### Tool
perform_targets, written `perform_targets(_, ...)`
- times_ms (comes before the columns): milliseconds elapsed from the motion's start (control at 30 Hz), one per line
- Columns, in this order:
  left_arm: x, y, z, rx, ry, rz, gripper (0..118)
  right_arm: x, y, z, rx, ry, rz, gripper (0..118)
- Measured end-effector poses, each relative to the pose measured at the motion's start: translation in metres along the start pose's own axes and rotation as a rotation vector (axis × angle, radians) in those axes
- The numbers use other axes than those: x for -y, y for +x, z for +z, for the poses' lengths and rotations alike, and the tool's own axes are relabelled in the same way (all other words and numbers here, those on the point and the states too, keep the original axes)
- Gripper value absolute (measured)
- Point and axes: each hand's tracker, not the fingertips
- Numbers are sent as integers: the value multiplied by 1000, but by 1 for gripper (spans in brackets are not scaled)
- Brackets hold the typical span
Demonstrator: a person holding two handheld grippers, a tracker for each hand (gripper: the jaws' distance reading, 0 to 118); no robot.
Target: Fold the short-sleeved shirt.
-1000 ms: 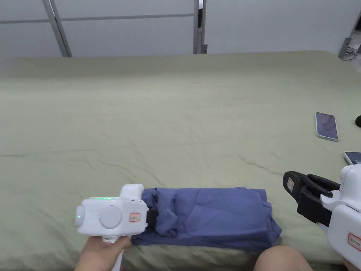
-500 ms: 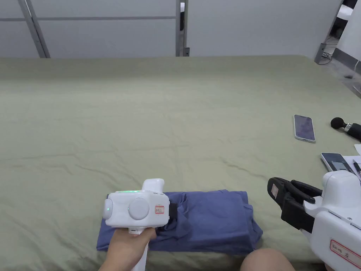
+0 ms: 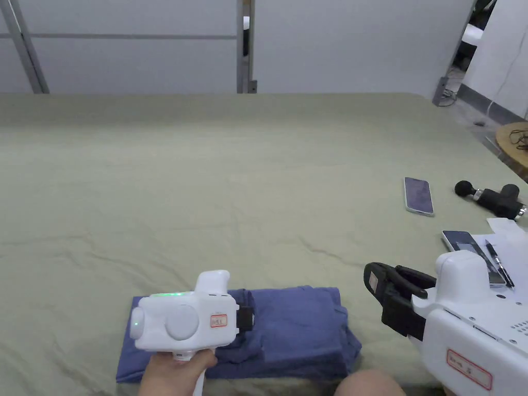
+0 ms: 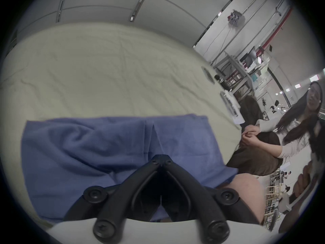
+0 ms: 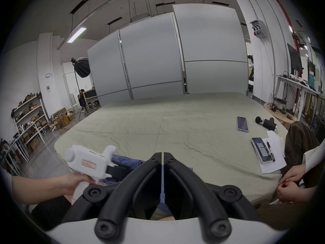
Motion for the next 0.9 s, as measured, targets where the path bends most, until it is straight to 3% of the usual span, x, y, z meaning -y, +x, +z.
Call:
perform_targets(300,-30,-56,153,5,188,-65,0,-10,-9,2,-19,27,24,5)
perform_targets(500,3,-126,134,34,93,120,0,-10,-27,-4,-67,30,18,5)
perform_targets(533,7,-138,127,54,70,158,7,-10,-31,-5,-78,27,24,5)
perform_targets(567,10,-146,122,78,51,191,28,-10,-34,-5,-83,25,31,5)
perform_targets(600,14,-155,117,139,39,224,79,-10,-38,-6,-91,22,44,5)
perform_targets(633,16,-163,113,204,34,241,106,-11,-41,-6,-101,21,58,5)
perform_targets(667,17,-168,109,223,21,259,116,-12,-43,-6,-104,21,74,5)
perform_targets(800,7,-191,118,178,27,257,118,-17,-47,-9,-100,16,103,5)
perform_targets(900,14,-163,120,108,5,217,118,-19,-46,-14,-108,9,104,5)
